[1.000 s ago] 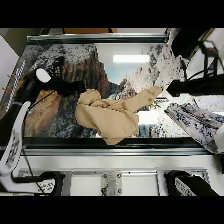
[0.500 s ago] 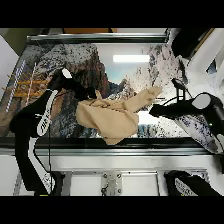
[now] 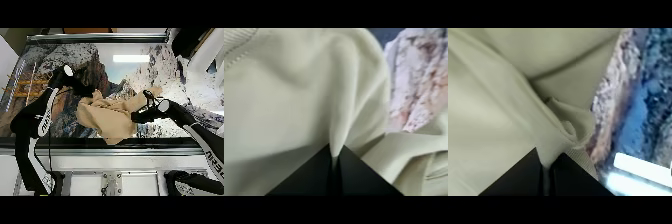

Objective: Fold the clothes and pants, and hang the long-sleeved shirts on hangers.

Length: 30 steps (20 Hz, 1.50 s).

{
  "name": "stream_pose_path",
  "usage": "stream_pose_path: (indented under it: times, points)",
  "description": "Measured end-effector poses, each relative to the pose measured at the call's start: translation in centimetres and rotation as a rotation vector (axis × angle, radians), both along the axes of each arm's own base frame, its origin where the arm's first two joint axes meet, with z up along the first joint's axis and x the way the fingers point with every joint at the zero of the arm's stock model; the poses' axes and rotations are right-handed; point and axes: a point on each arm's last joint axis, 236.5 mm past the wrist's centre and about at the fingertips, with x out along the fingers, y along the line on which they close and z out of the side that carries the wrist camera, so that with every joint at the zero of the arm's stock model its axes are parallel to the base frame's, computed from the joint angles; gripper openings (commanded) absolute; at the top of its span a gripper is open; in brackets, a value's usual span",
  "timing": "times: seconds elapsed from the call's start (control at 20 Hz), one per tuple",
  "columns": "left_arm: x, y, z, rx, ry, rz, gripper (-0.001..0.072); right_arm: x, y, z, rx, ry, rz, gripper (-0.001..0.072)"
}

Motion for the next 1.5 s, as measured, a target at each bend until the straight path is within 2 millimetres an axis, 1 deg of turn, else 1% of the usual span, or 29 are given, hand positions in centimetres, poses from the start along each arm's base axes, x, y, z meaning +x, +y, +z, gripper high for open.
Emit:
stream_pose_path:
  times: [0.05, 0.1, 0.15, 0.2, 0.25, 0.3, 0.35, 0.4, 0.45, 0.5, 0.55, 0.6, 0.7, 0.75, 0.85, 0.95, 1.0, 1.05, 1.15, 1.2, 1.3, 1.35, 1.4, 1.45, 1.5]
  points:
    - [0.8, 0.4, 1.9, -0.005, -0.048, 0.011, 0.0019, 0.8, -0.1, 0.6, -0.014, -0.032, 0.010, 0.0029]
    - [1.8, 0.8, 4.6, -0.014, -0.111, 0.025, 0.0019, 1.9, -0.5, 1.9, -0.031, -0.075, 0.024, 0.0029]
    - [2.8, 1.4, 8.0, -0.025, -0.190, 0.041, 0.0019, 3.3, -1.0, 4.0, -0.052, -0.134, 0.038, 0.0029]
    - [3.7, 2.0, 11.7, -0.036, -0.276, 0.055, 0.0019, 4.6, -1.8, 6.7, -0.075, -0.199, 0.051, 0.0029]
    - [4.4, 2.6, 16.0, -0.048, -0.375, 0.072, 0.0019, 5.9, -2.7, 9.9, -0.099, -0.277, 0.056, 0.0029]
    - [4.6, 3.3, 20.9, -0.061, -0.483, 0.091, 0.0019, 7.2, -3.8, 13.9, -0.122, -0.368, 0.051, 0.0029]
    - [4.3, 4.1, 25.6, -0.073, -0.592, 0.113, 0.0019, 8.1, -5.0, 18.4, -0.139, -0.469, 0.036, 0.0029]
    - [3.4, 4.9, 30.5, -0.086, -0.704, 0.138, 0.0019, 8.5, -6.0, 22.9, -0.149, -0.567, 0.014, 0.0029]
    - [1.9, 5.8, 35.2, -0.100, -0.815, 0.164, 0.0019, 8.2, -7.1, 27.5, -0.157, -0.665, -0.010, 0.0029]
    - [0.2, 6.5, 38.8, -0.109, -0.903, 0.186, 0.0019, 7.6, -8.0, 31.4, -0.161, -0.749, -0.032, 0.0029]
    - [-1.7, 7.1, 41.8, -0.118, -0.980, 0.205, 0.0019, 6.5, -8.7, 35.4, -0.160, -0.838, -0.055, 0.0029]
    - [-4.0, 7.6, 44.5, -0.122, -1.053, 0.219, 0.0019, 5.3, -9.4, 38.4, -0.162, -0.910, -0.073, 0.0029]
    - [-8.4, 8.3, 48.6, -0.140, -1.180, 0.245, 0.0019, 2.4, -10.3, 43.7, -0.158, -1.046, -0.108, 0.0029]
    - [-10.2, 8.6, 50.0, -0.147, -1.226, 0.256, 0.0019, 1.1, -10.7, 45.7, -0.153, -1.099, -0.125, 0.0029]
    - [-13.3, 9.1, 52.2, -0.161, -1.317, 0.280, 0.0019, -0.9, -11.2, 48.4, -0.129, -1.169, -0.164, 0.0029]
    - [-15.3, 9.6, 53.8, -0.171, -1.392, 0.301, 0.0019, -1.8, -11.4, 49.7, -0.099, -1.195, -0.198, 0.0029]
    - [-15.8, 9.8, 54.2, -0.175, -1.412, 0.309, 0.0019, -1.8, -11.5, 50.0, -0.084, -1.195, -0.216, 0.0029]
    - [-15.8, 9.9, 54.3, -0.176, -1.421, 0.315, 0.0019, -1.5, -11.5, 49.8, -0.071, -1.183, -0.230, 0.0029]
    - [-14.8, 10.0, 53.8, -0.169, -1.413, 0.321, 0.0019, 0.2, -11.1, 48.5, -0.049, -1.128, -0.244, 0.0029]
    - [-13.6, 10.0, 53.0, -0.164, -1.393, 0.323, 0.0019, 1.4, -10.8, 47.2, -0.042, -1.083, -0.244, 0.0029]
    - [-10.5, 10.0, 50.7, -0.147, -1.327, 0.321, 0.0019, 4.5, -10.2, 43.5, -0.042, -0.968, -0.234, 0.0030]
    - [-8.6, 9.9, 48.8, -0.136, -1.277, 0.317, 0.0019, 6.2, -9.9, 41.1, -0.049, -0.903, -0.226, 0.0033]
    - [-6.6, 9.8, 46.9, -0.126, -1.227, 0.315, 0.0019, 8.1, -9.6, 38.4, -0.058, -0.830, -0.220, 0.0052]
    - [-4.9, 9.7, 44.8, -0.116, -1.176, 0.312, 0.0019, 9.8, -9.3, 35.7, -0.068, -0.767, -0.213, 0.0230]
    - [-3.2, 9.7, 42.7, -0.102, -1.128, 0.310, 0.0019, 11.5, -9.2, 33.0, -0.081, -0.712, -0.205, 0.0511]
